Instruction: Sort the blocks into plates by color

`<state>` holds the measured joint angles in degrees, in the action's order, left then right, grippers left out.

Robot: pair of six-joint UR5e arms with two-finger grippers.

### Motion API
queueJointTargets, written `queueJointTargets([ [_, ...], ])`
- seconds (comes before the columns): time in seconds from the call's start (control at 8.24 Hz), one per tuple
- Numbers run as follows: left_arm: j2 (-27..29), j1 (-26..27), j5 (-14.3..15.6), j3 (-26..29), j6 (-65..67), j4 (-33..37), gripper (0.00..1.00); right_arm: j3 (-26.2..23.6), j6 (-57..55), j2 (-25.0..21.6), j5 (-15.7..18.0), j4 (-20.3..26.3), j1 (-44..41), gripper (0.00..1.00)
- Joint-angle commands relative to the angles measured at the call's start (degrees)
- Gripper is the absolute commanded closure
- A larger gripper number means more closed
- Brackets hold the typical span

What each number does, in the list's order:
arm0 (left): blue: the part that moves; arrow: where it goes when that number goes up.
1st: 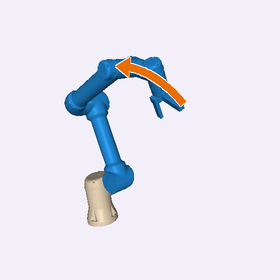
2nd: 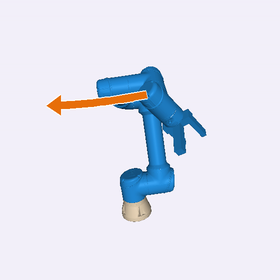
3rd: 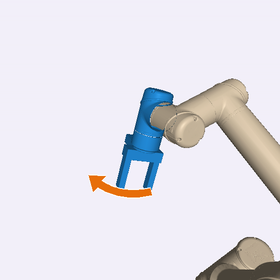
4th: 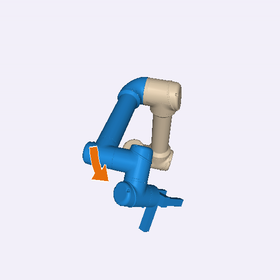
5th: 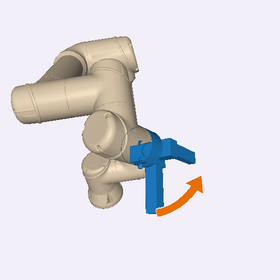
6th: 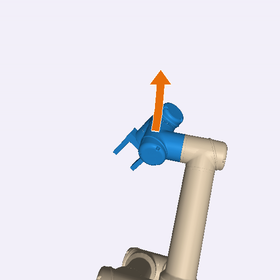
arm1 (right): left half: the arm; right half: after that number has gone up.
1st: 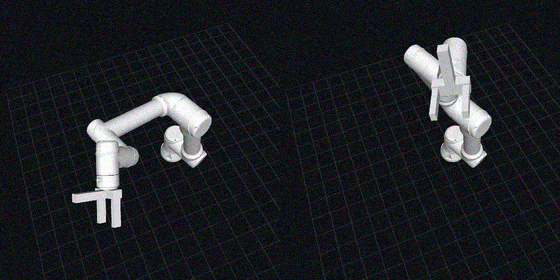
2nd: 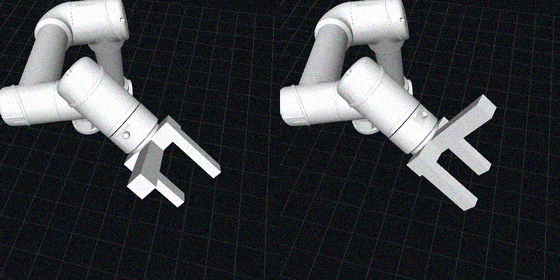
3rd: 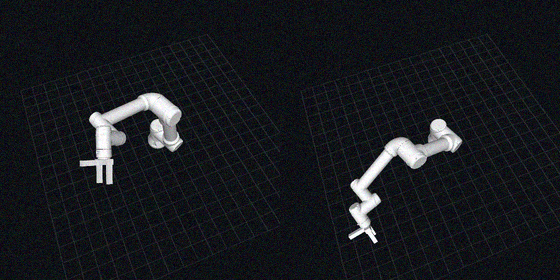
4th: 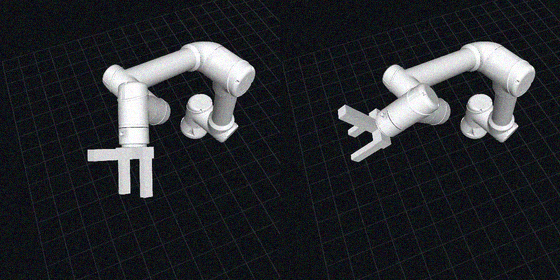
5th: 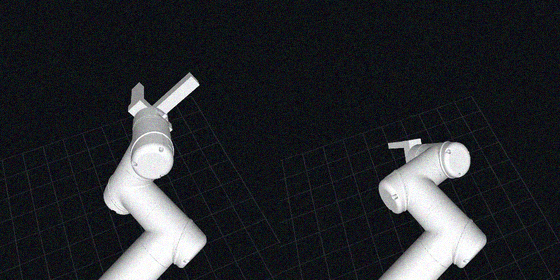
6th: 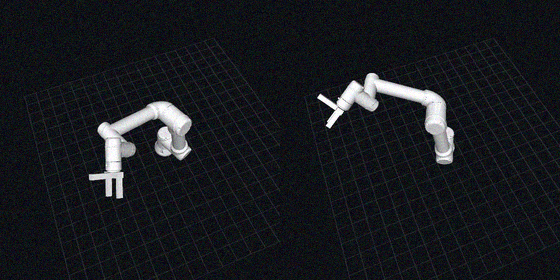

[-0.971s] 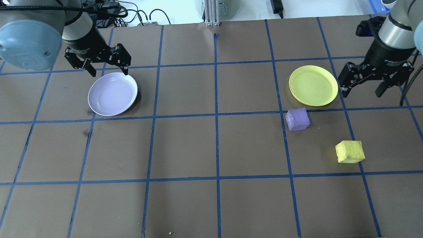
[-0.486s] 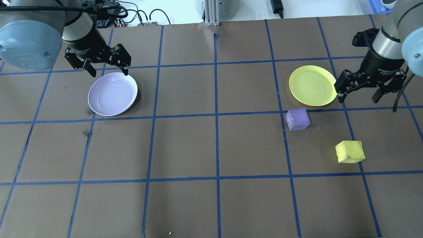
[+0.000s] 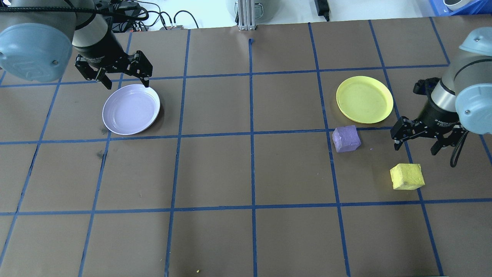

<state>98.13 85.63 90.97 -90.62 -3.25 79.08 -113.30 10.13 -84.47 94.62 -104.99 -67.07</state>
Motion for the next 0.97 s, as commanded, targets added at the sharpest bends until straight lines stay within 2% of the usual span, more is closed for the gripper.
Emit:
queueJointTargets([
  [0.0, 0.04, -0.02, 0.00, -0.09, 0.00, -0.68, 0.00, -2.81, 0.24, 3.42, -0.05, -0.83, 1.59, 0.00],
  [0.12, -0.05, -0.02, 0.00, -0.09, 0.00, -0.77, 0.00, -3.16, 1.98, 5.61, 0.64, -0.83, 1.59, 0.00],
  [0.24, -0.05, -0.02, 0.00, -0.09, 0.00, -0.85, 0.00, -3.25, 2.43, 6.94, 2.82, -1.35, 1.68, 0.00],
  [0.61, 0.04, -0.02, 0.00, -0.09, 0.00, -1.12, 0.00, -4.03, 2.62, 8.97, 3.38, -1.19, 2.03, 0.00],
  [0.85, 0.04, -0.02, 0.00, -0.09, 0.00, -1.12, 0.00, -4.22, 2.88, 9.06, 3.02, -1.45, 2.03, 0.79],
])
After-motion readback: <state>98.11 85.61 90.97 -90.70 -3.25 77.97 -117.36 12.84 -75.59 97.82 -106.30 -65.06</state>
